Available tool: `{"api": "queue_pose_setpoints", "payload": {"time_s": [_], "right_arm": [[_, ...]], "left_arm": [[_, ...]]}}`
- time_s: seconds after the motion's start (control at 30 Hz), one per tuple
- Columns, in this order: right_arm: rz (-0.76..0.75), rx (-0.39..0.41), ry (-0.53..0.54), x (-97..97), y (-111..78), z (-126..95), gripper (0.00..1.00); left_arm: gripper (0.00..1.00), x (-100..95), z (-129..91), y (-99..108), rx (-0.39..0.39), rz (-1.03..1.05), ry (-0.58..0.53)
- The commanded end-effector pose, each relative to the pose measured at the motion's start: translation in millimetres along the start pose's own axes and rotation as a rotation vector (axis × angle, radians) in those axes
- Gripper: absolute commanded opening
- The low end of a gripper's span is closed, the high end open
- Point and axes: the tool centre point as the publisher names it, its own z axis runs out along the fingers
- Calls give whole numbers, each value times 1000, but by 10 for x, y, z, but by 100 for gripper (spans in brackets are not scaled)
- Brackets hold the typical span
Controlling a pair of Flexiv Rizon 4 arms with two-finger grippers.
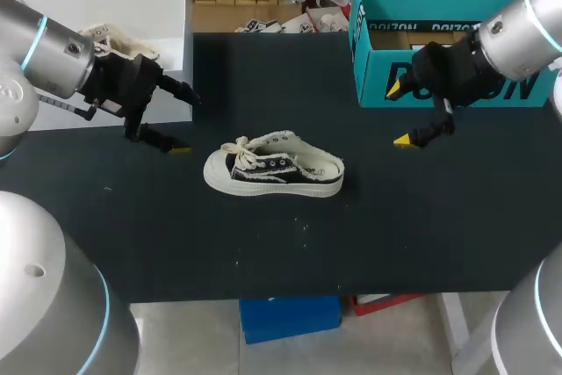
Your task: Take the shoe out of the shoebox, open the shoe tongue, remove and reinsert the insole, then place the shoe into the shoebox
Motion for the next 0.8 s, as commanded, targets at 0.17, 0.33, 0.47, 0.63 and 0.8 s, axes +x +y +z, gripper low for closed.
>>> {"api": "queue_pose_setpoints", "payload": {"time_s": [0.17,0.33,0.47,0.63,0.8], "right_arm": [[-9,-66,22,60,95,608,100],[-66,-33,20,70,154,686,100],[-66,-33,20,70,154,686,100],[-36,-61,-1,112,127,614,100],[6,-112,4,159,121,721,100]], "left_arm": [[100,8,10,7,0,3,-5],[100,8,10,7,0,3,-5],[100,8,10,7,0,3,-5],[100,8,10,7,0,3,-5],[100,8,10,7,0,3,-5]]}}
